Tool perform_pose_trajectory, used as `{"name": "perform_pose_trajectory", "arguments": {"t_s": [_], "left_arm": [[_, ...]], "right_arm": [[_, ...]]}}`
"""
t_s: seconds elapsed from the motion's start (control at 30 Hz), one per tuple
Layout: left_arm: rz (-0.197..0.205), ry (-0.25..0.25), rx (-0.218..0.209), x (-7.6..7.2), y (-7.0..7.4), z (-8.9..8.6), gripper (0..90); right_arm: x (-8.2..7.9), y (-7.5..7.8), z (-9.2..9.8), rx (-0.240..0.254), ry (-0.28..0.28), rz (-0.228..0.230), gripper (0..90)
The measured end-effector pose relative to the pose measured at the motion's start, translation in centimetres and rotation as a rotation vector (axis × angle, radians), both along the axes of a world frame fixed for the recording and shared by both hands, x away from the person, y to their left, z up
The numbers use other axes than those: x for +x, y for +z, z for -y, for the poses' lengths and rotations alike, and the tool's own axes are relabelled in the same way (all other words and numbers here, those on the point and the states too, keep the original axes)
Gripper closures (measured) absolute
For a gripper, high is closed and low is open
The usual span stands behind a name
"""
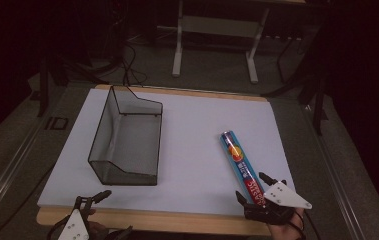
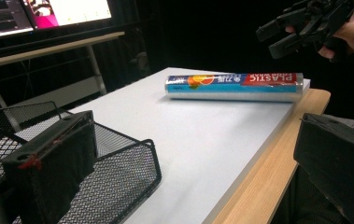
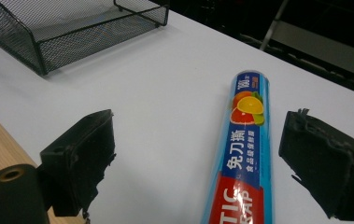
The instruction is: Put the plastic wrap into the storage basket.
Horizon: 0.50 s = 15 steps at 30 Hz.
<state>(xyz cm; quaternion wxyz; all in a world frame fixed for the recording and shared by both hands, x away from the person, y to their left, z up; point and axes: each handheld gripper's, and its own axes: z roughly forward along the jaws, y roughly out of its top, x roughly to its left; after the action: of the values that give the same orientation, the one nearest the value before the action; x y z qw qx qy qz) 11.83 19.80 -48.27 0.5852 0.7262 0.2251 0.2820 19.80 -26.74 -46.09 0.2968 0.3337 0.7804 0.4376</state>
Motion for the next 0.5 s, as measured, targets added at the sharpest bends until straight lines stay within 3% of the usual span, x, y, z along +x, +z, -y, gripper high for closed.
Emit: {"name": "perform_pose_trajectory", "arguments": {"t_s": [0.1,0.33,0.5], "left_arm": [[-0.001,0.0,0.003,0.0,0.0,0.0,0.2],[0.004,0.005,-0.004,-0.1,0.0,0.0,0.2],[0.005,0.008,0.0,-0.1,0.0,0.0,0.2]], "right_arm": [[0.2,0.0,0.0,-0.009,0.032,-0.006,13.8],[-0.1,0.5,-0.1,-0.013,0.031,0.0,14.5],[-0.3,1.0,-0.6,-0.039,0.036,0.004,10.0]]}}
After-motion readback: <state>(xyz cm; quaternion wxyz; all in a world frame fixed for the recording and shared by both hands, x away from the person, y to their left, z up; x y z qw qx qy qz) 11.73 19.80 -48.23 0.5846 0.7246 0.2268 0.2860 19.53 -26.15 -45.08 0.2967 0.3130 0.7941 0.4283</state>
